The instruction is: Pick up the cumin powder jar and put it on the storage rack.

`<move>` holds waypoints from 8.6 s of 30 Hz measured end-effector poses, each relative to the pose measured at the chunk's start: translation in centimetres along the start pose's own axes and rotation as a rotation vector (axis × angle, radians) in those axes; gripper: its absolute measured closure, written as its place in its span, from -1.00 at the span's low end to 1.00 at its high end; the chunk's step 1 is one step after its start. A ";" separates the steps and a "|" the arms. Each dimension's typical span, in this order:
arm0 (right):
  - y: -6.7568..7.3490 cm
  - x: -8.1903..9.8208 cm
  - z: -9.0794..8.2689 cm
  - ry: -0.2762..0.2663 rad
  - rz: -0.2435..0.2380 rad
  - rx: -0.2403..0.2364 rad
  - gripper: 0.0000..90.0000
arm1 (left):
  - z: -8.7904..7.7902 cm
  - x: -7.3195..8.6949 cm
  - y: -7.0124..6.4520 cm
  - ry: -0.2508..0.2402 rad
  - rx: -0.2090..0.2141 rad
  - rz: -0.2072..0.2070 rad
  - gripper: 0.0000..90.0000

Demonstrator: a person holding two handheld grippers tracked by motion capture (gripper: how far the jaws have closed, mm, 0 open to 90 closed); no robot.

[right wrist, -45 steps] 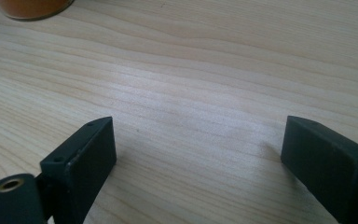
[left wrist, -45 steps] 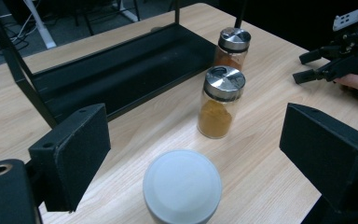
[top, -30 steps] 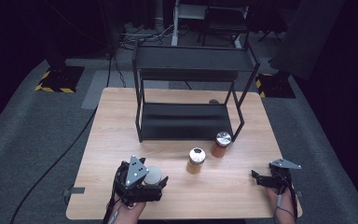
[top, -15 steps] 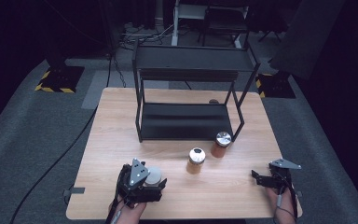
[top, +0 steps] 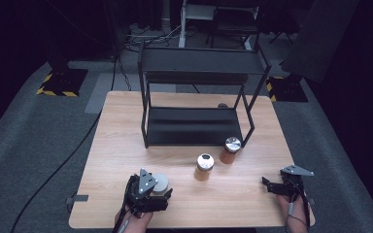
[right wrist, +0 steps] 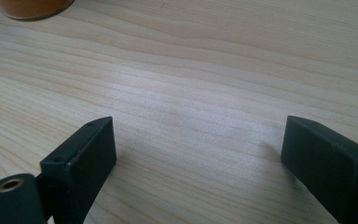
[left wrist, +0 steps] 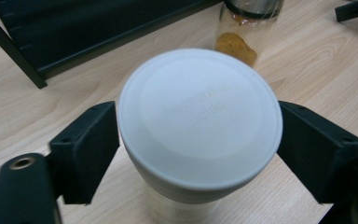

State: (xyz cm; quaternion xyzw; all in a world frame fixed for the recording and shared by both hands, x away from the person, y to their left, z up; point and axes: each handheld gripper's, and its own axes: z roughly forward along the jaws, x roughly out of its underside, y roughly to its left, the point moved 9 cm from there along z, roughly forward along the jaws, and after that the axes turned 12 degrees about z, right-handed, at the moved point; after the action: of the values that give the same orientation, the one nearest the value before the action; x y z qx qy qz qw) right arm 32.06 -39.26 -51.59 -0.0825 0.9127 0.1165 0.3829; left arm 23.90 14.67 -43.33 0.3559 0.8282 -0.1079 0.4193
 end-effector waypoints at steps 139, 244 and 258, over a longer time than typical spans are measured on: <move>0.5 0.0 0.1 0.001 -0.019 -0.012 -0.76 | 16.0 -14.3 15.1 0.146 -0.095 -0.081 -0.26; 0.5 0.0 0.1 0.002 -0.021 -0.015 -0.77 | -0.4 13.1 10.8 0.139 -0.165 -0.144 -0.78; 0.5 -0.1 0.1 0.003 -0.021 -0.016 -0.77 | -0.4 13.1 11.0 0.143 -0.162 -0.141 -0.82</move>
State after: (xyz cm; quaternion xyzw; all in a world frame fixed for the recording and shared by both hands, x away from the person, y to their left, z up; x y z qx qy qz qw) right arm 32.08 -38.77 -51.57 -0.0952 0.9114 0.1198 0.3819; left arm 25.96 29.28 -51.87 0.2687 0.8848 -0.0441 0.3781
